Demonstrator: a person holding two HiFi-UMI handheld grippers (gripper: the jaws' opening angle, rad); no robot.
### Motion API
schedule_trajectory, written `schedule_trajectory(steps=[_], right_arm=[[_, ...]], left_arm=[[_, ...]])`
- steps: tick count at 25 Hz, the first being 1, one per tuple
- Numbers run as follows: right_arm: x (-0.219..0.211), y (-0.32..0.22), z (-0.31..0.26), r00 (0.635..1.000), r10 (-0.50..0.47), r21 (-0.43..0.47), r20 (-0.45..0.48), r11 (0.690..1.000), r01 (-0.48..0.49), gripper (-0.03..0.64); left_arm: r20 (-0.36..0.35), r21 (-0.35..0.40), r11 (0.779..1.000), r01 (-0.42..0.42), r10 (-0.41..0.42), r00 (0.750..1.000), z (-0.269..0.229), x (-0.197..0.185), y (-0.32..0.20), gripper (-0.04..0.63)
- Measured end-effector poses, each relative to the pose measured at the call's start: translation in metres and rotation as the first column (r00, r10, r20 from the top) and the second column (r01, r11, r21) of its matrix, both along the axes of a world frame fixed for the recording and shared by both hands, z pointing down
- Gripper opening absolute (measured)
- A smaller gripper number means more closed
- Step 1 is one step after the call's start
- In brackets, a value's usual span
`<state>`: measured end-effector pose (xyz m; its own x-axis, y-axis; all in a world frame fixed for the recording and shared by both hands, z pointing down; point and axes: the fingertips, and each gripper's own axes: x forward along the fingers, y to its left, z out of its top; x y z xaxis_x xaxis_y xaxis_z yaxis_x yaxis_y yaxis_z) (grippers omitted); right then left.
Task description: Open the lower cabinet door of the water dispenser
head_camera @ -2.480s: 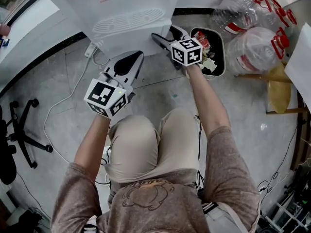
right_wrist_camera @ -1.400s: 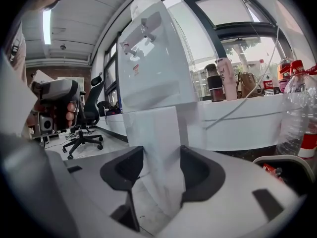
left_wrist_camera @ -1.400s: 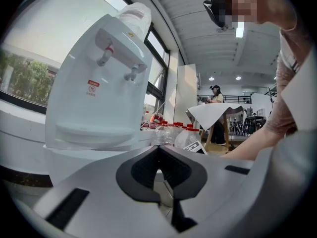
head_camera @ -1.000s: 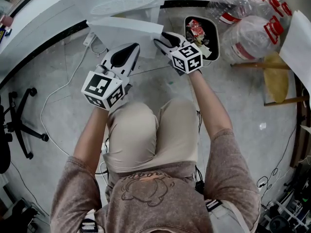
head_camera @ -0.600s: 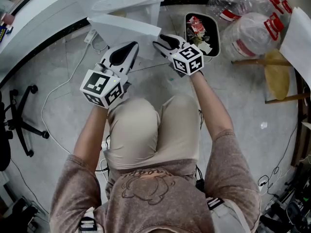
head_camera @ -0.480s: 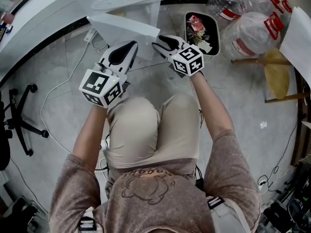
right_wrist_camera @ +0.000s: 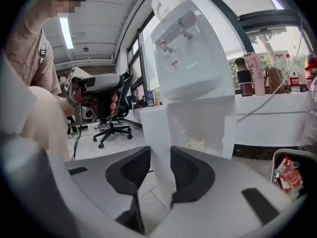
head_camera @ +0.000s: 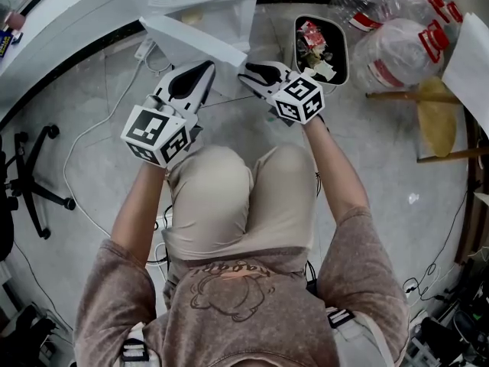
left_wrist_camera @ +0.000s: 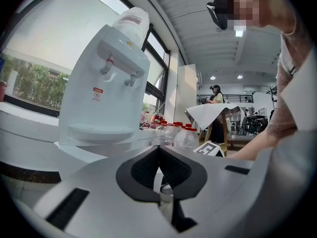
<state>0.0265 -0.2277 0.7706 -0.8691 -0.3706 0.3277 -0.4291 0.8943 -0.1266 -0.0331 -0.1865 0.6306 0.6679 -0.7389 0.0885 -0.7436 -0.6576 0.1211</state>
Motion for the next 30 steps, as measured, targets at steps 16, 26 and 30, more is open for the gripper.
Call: schedule_trajectory(steps=[16, 26, 30], right_arm=[[-0.033, 0.045, -0.001, 0.985, -0.175, -0.009, 0.008, 0.985, 0.175, 0.028], [-0.066, 0.074, -0.001, 0.953, -0.301, -0.041, 0.046, 0.952, 0.302, 0.023], [-0.078, 0.083, -0.001, 0.938, -0.341, -0.042, 0.058, 0.938, 0.343, 0.023]], left_arm=[[-0.005, -0.001, 0.998, 0.06, -0.06, 0.998, -0.002, -0.023, 0.013, 0.017], [-0.007, 0.017, 0.994, 0.108, -0.108, 0.994, -0.007, -0.046, 0.021, 0.017], [-0.003, 0.022, 0.992, 0.126, -0.126, 0.992, -0.008, -0.054, 0.023, 0.017]])
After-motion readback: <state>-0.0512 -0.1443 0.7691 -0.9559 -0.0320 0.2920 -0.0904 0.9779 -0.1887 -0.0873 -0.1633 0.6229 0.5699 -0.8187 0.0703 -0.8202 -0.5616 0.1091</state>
